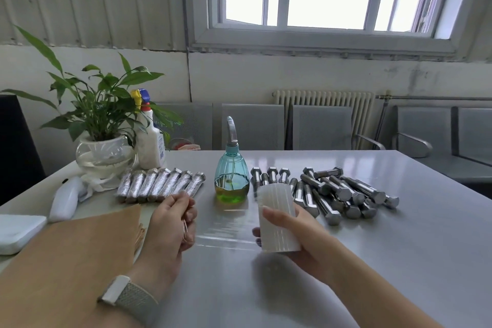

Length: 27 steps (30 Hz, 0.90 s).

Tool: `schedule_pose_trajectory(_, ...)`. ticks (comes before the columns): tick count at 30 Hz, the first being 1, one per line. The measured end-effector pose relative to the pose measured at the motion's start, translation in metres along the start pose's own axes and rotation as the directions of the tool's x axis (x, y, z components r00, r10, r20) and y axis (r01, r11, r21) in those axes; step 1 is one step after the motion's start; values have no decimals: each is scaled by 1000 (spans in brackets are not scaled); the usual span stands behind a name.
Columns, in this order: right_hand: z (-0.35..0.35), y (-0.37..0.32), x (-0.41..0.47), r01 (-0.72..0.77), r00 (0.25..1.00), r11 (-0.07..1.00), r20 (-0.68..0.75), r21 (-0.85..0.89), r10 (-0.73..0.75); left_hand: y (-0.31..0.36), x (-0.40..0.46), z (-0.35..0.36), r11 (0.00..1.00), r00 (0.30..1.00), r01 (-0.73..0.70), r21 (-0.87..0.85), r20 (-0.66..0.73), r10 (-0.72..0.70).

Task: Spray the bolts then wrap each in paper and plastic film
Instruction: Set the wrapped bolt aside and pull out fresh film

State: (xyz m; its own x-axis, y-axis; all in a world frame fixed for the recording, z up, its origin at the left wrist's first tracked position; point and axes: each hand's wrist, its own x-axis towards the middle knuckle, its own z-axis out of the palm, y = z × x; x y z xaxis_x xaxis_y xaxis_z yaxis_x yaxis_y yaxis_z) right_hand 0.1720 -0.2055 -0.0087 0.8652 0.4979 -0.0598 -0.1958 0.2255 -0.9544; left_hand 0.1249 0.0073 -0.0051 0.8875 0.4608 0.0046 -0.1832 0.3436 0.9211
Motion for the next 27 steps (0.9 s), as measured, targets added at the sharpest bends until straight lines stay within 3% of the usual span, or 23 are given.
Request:
schedule_pose_trajectory(8,-18,-3,4,-149,988,985,62,91,143,2,3,-8,999,999,39,-9,33,-38)
schedule_pose_trajectory(13,-31,-9,7,-125,991,991,47,37,124,4,8,-14,988,999,-43,146,8,42)
schedule_pose_trajectory(19,-35,-10,11,-87,996,996,5,2,87,5,14,-20,976,996,-81,200,-10,85)
schedule_pose_trajectory(25,-47,-21,5,-170,973,983,171,62,157,12,20,-30,979,993,-106,176,-25,112)
schedule_pose_trajectory(27,-51,-23,5,-167,974,985,161,37,159,15,21,-34,972,992,-116,205,-31,125)
